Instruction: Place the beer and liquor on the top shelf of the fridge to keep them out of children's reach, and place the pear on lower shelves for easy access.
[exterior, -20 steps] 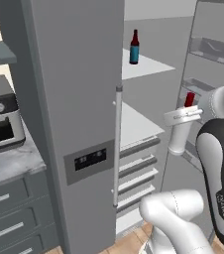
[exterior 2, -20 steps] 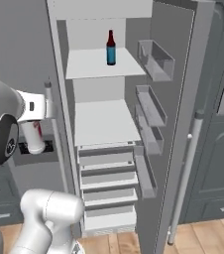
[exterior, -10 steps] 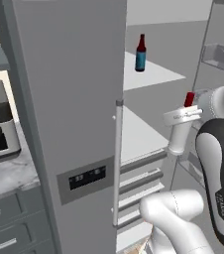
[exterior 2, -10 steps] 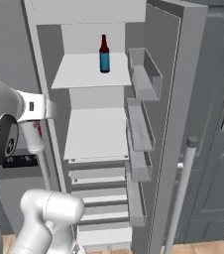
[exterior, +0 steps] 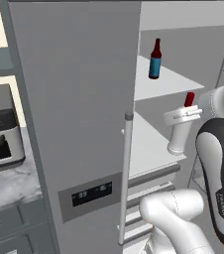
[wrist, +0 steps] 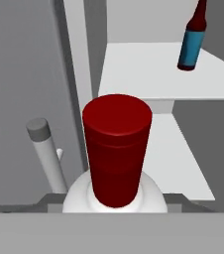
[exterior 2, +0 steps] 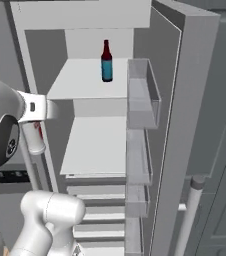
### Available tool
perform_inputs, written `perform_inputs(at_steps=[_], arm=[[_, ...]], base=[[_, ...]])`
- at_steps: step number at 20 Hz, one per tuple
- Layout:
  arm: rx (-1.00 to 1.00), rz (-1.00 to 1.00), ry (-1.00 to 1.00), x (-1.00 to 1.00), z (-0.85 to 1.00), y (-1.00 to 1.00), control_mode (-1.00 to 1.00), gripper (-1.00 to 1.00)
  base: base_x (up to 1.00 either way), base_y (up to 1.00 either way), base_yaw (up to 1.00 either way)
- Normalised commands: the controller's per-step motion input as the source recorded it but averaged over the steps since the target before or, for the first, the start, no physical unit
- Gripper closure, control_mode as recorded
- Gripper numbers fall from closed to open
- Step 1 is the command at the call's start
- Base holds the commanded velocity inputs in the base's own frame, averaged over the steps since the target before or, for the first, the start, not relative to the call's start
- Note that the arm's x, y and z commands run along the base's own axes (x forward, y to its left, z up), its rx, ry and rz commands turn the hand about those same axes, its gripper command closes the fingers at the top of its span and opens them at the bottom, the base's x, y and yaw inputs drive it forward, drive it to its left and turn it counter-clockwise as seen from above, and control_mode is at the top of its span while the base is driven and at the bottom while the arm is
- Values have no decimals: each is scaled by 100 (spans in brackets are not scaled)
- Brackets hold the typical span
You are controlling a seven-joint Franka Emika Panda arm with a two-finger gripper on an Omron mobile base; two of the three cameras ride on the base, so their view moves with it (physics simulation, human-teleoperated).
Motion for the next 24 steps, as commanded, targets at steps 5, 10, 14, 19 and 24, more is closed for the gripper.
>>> perform_inputs(at_steps=[5, 10, 14, 19, 24], arm=[[0, 0, 0, 0, 0, 0, 100, 100], [0, 0, 0, 0, 0, 0, 100, 100], [0, 0, 0, 0, 0, 0, 100, 100], [0, 0, 0, 0, 0, 0, 100, 100], [0, 0, 0, 0, 0, 0, 100, 100]], base=[[48, -25, 18], [44, -31, 19], [37, -33, 18], [10, -58, 11], [3, -34, 10]])
